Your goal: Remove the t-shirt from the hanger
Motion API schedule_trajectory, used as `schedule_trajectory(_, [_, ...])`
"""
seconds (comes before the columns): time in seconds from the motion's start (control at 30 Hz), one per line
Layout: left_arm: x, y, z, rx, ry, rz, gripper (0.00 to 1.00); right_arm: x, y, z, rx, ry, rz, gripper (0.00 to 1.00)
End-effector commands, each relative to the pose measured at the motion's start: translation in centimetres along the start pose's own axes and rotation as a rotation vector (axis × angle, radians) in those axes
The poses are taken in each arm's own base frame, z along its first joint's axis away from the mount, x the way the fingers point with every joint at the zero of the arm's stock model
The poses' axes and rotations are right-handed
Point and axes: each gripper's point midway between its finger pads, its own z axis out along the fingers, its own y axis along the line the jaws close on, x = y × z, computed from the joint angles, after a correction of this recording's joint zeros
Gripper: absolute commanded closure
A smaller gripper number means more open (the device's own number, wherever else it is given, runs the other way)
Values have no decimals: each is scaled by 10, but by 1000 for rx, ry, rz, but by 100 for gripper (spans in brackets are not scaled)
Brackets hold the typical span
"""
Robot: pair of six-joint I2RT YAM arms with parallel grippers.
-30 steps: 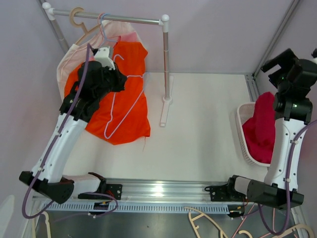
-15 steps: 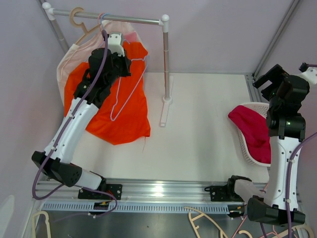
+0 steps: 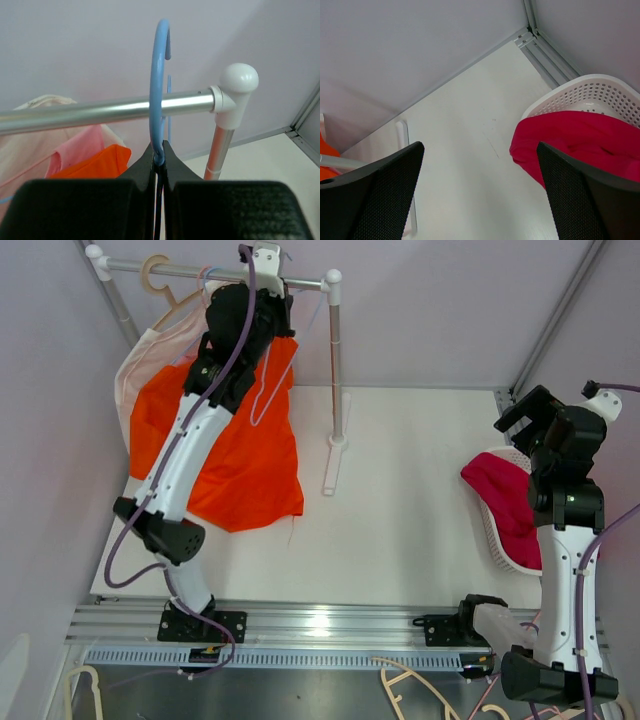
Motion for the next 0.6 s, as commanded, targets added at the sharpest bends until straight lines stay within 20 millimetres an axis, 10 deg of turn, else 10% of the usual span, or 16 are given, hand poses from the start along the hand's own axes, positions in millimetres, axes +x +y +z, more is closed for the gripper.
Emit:
schedule_trajectory(0.0, [-1,-7,19,15,-10,25,99,-8,9,-7,-46,-38,13,1])
schedule_trajectory(0.37, [51,-41,49,105,94,-2,99,-8,12,-18,-66,-47,18,1])
schedule_trajectory(0.57, [18,-39,13,134,55,-48,63,-1,16,-18,-88,-22,27,1])
